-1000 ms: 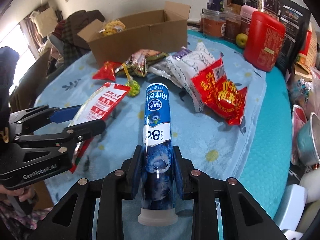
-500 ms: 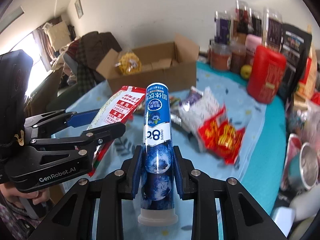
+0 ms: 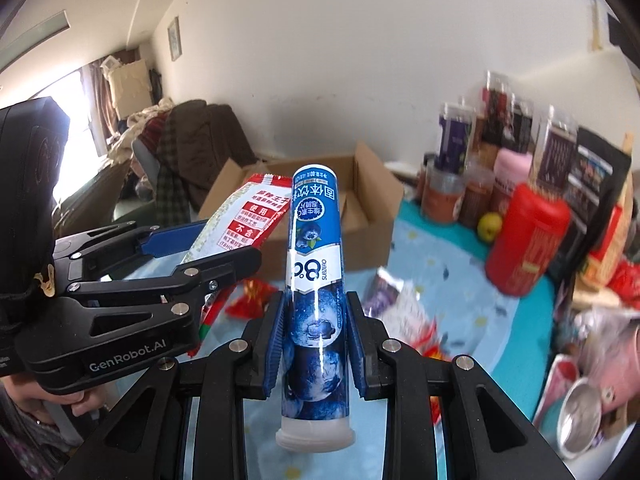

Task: Organize snacks
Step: 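Carry the packet and drink tube with both grippers over the cardboard box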

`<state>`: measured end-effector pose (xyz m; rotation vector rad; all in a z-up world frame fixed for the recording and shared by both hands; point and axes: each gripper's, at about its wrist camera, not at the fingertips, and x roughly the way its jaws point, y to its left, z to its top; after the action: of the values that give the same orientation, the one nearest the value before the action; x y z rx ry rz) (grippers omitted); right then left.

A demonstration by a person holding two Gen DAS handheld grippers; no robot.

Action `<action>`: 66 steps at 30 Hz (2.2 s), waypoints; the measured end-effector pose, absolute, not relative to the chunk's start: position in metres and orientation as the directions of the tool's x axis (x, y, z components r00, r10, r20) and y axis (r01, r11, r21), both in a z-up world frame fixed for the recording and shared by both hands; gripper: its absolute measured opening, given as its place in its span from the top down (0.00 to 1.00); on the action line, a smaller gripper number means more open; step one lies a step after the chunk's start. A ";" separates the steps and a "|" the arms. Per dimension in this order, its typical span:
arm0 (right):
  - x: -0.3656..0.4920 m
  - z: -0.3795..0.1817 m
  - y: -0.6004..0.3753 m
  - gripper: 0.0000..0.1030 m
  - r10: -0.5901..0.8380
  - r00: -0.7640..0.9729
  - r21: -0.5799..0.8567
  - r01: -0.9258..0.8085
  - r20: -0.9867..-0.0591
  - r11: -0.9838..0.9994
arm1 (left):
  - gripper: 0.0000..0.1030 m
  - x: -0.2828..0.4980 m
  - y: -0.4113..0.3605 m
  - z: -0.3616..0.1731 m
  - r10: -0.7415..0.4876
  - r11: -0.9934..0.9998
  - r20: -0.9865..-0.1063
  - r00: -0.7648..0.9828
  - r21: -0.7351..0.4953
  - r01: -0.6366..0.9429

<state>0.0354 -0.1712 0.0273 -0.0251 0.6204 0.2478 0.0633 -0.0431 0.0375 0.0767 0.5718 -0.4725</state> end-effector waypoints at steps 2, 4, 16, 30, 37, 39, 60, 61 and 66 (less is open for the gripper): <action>0.043 0.035 -0.172 0.73 0.226 0.794 0.044 -0.244 -0.564 0.969 | 0.55 0.070 -0.041 0.043 -0.409 0.893 -0.522 0.748 -0.058 0.447; 0.052 0.041 -0.171 0.73 0.234 0.801 0.040 -0.255 -0.551 0.966 | 0.55 0.080 -0.039 0.050 -0.405 0.896 -0.504 0.763 -0.053 0.441; 0.129 0.063 -0.166 0.73 0.260 0.822 0.013 -0.294 -0.507 0.956 | 0.55 0.149 -0.034 0.068 -0.372 0.915 -0.461 0.806 -0.033 0.403; 0.222 0.067 -0.155 0.73 0.305 0.807 0.014 -0.346 -0.505 0.938 | 0.55 0.237 -0.026 0.066 -0.322 0.935 -0.464 0.825 -0.021 0.353; 0.265 0.054 -0.149 0.73 0.307 0.770 0.021 -0.358 -0.560 0.934 | 0.55 0.275 -0.021 0.052 -0.289 0.948 -0.515 0.807 -0.033 0.318; 0.274 0.051 -0.148 0.73 0.306 0.761 0.023 -0.358 -0.573 0.934 | 0.55 0.283 -0.021 0.047 -0.270 0.952 -0.529 0.805 -0.024 0.304; 0.323 -0.001 -0.148 0.73 0.244 0.634 0.020 -0.338 -0.734 0.941 | 0.55 0.330 -0.036 -0.017 -0.139 0.967 -0.736 0.663 0.044 0.252; 0.324 -0.004 -0.148 0.73 0.240 0.628 0.019 -0.338 -0.740 0.941 | 0.55 0.330 -0.036 -0.018 -0.135 0.967 -0.740 0.659 0.047 0.251; 0.327 -0.015 -0.146 0.73 0.221 0.601 0.011 -0.333 -0.768 0.943 | 0.55 0.332 -0.039 -0.030 -0.094 0.967 -0.772 0.629 0.080 0.243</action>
<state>0.3269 -0.1458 -0.0152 -0.1387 0.8696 0.3222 0.3322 -0.0393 -0.0296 0.1831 0.8710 -0.1941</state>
